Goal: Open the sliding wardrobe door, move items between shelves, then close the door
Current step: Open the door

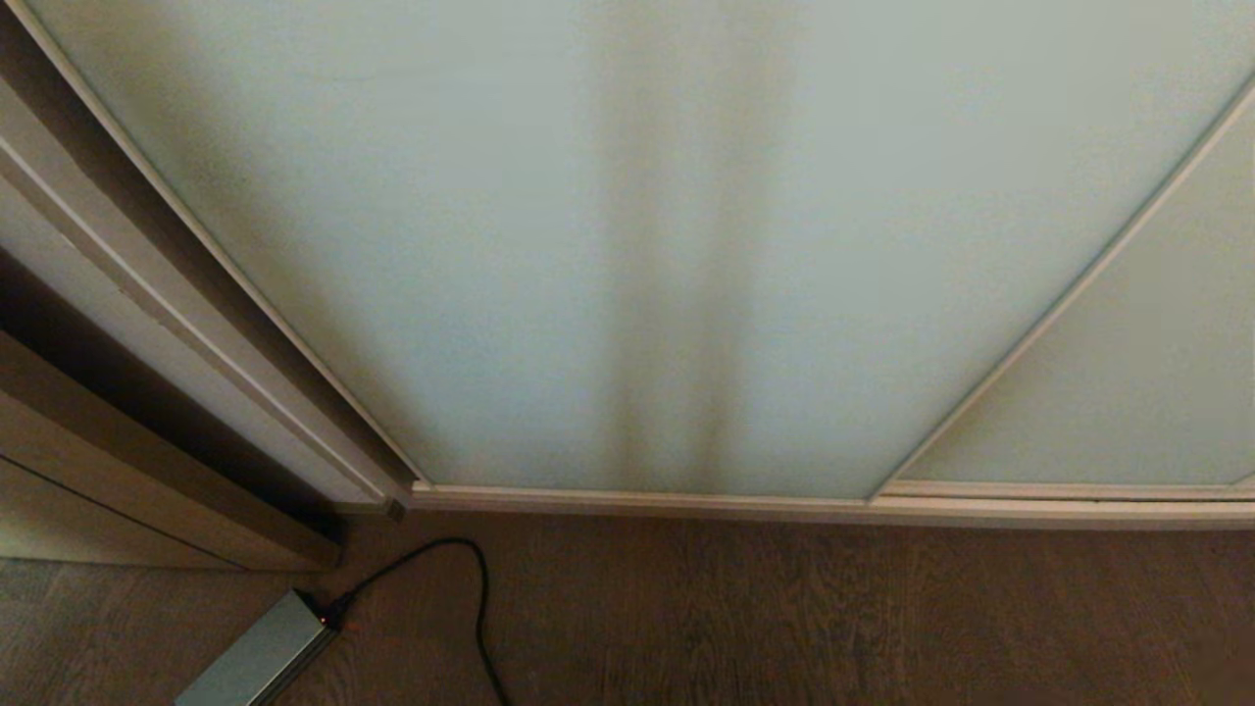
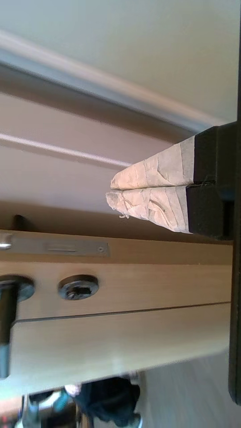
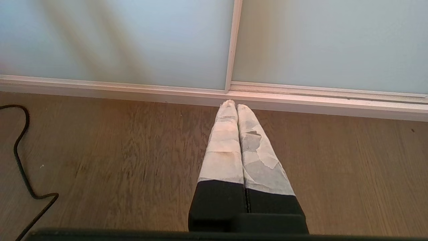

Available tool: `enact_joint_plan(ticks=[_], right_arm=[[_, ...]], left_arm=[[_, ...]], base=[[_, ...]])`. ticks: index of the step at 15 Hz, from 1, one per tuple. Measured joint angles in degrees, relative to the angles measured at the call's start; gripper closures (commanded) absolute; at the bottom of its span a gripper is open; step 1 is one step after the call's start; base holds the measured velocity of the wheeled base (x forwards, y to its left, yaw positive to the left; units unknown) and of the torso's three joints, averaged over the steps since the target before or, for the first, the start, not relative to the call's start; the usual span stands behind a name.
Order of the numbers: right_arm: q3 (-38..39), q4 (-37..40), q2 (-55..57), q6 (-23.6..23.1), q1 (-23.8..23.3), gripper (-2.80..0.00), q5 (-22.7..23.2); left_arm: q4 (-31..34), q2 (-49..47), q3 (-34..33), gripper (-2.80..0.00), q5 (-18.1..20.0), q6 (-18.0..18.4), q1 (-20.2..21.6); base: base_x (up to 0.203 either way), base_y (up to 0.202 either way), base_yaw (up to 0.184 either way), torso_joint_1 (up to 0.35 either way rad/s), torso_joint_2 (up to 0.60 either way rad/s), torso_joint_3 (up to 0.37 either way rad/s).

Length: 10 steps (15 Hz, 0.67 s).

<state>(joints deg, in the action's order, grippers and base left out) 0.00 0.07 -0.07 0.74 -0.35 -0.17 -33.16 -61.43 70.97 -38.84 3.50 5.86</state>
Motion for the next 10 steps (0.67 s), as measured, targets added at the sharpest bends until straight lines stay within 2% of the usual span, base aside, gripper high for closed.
enact_joint_plan(ticks=[5,10], right_arm=[[0.00,0.02,0.00,0.03,0.00,0.00,-0.01],[0.00,0.00,0.00,0.05,0.00,0.00,-0.01]], left_arm=[[0.12,-7.28,1.71,0.00,1.30,-1.21,1.64],[0.23,-13.72,3.62,0.00,9.14,-4.46,1.73]], base=[[0.000,0.000,0.000,0.000,0.00,0.000],[0.000,0.000,0.000,0.000,0.00,0.000]])
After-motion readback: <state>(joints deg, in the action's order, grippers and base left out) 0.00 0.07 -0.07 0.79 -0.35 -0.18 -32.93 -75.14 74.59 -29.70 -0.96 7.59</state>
